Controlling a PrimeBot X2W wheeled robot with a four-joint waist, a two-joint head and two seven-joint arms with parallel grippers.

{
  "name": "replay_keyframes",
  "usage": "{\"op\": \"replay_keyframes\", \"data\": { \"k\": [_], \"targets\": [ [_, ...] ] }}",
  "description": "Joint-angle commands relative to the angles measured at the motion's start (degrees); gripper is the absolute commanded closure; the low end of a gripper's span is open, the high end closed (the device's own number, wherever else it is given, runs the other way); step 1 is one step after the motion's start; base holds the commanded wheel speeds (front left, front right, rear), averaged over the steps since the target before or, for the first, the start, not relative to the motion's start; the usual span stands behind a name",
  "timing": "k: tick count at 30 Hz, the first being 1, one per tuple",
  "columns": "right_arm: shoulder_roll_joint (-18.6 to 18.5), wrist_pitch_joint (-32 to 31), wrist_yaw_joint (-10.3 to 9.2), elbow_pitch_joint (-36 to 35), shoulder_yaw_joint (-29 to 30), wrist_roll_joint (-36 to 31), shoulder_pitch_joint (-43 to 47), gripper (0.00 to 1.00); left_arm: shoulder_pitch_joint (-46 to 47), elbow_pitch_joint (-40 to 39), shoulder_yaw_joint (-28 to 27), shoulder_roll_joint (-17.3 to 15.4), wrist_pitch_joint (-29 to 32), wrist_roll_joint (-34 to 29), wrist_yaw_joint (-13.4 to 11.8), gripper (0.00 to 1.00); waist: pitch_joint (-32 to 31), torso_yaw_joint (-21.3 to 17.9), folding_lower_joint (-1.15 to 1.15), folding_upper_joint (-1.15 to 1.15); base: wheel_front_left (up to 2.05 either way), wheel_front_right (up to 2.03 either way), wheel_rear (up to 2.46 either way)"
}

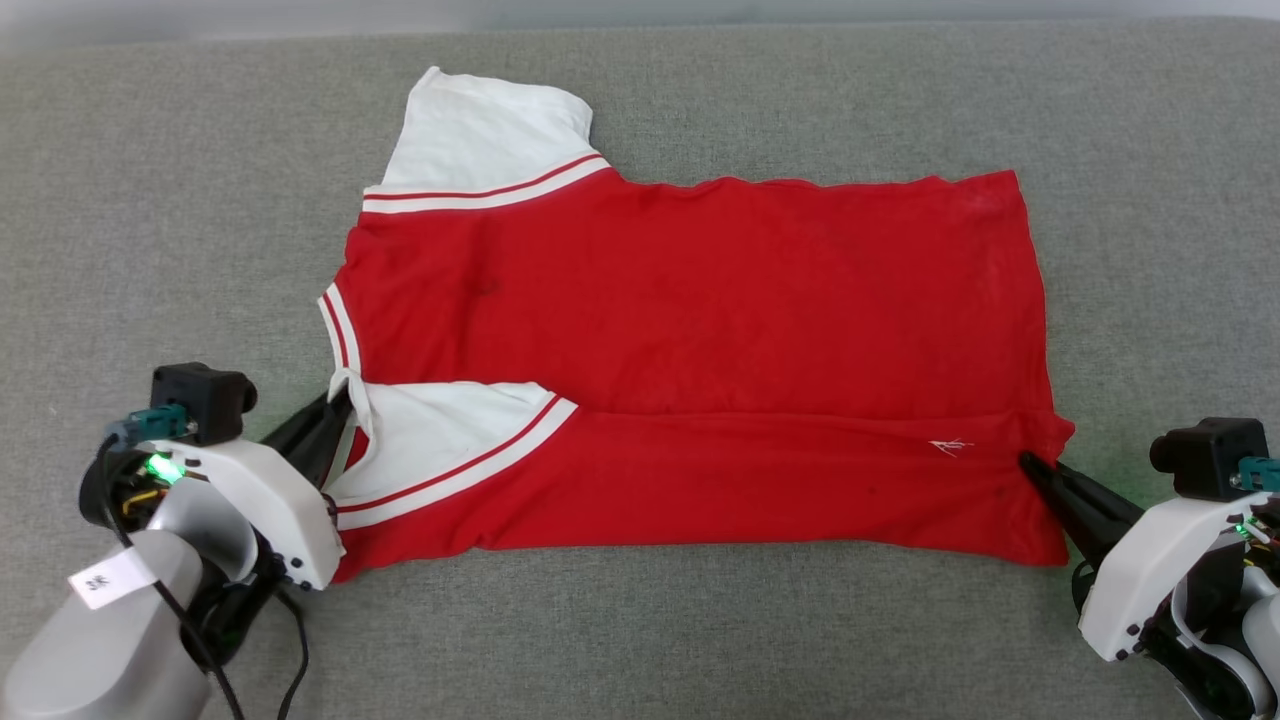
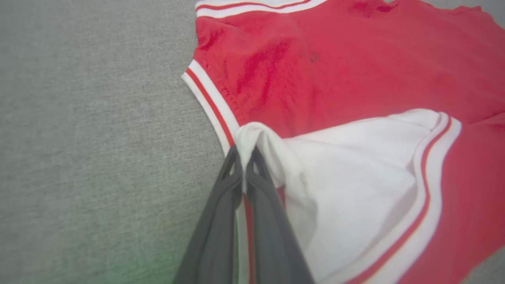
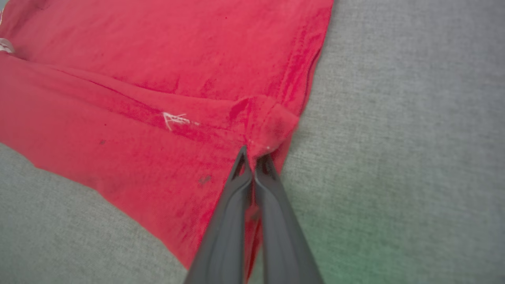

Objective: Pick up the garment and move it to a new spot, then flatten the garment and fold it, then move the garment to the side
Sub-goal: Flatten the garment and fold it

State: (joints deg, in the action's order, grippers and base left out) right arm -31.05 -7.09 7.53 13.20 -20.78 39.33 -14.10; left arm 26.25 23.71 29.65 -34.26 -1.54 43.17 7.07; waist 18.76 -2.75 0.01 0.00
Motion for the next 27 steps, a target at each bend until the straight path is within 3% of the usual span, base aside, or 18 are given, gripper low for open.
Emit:
{"op": "replay_keyframes", "data": {
  "k": [1, 8, 9, 10, 11, 20, 27],
  "targets": [
    [0.15, 0.03, -0.09, 0.14, 0.26, -0.27, -0.61, 1.00, 0.59, 0.35, 0.20, 0.25, -0.33, 0.48, 0.14, 1.00, 0.15, -0.10, -0.01, 0.00, 0.00, 0.00, 0.00],
    [0.80, 0.29, -0.09, 1.02, 1.11, -0.34, -0.58, 1.00, 2.74, 5.49, 3.40, 1.37, -2.91, 1.21, 0.34, 1.00, -0.53, 0.03, -0.01, 0.00, 0.00, 0.00, 0.00],
    [0.97, 0.30, -0.10, 1.22, 1.33, -0.23, -0.46, 0.89, 3.12, 6.02, 3.94, 1.17, -3.16, 1.04, 0.33, 0.77, -0.85, 0.18, -0.01, 0.00, 0.00, 0.00, 0.00],
    [1.15, 0.10, -0.10, 1.40, 1.52, -0.17, -0.33, 0.54, 3.59, 6.52, 4.33, 0.87, -3.60, 0.55, 0.33, 0.03, -1.18, 0.32, -0.01, 0.00, 0.00, 0.00, 0.00],
    [1.38, 0.34, -0.10, 1.49, 1.90, -0.28, -0.35, 0.00, 3.91, 6.74, 4.56, 0.91, -4.01, 0.69, 0.33, 0.00, -1.57, 0.47, -0.01, 0.00, 0.00, 0.00, 0.00],
    [2.18, 1.75, -0.08, 0.55, 4.75, -1.19, 1.50, 0.00, 6.44, 5.10, 6.83, -2.20, -1.68, 2.97, 0.35, 0.00, -6.40, 2.37, -0.01, 0.00, 0.00, 0.00, 0.00],
    [2.83, 1.51, -0.08, -0.26, 6.62, -2.47, 2.55, 0.00, 9.08, -0.84, 10.09, -6.32, 12.37, 8.78, 0.36, 0.00, -8.22, 3.65, -0.01, 0.00, 0.00, 0.00, 0.00]
  ]
}}
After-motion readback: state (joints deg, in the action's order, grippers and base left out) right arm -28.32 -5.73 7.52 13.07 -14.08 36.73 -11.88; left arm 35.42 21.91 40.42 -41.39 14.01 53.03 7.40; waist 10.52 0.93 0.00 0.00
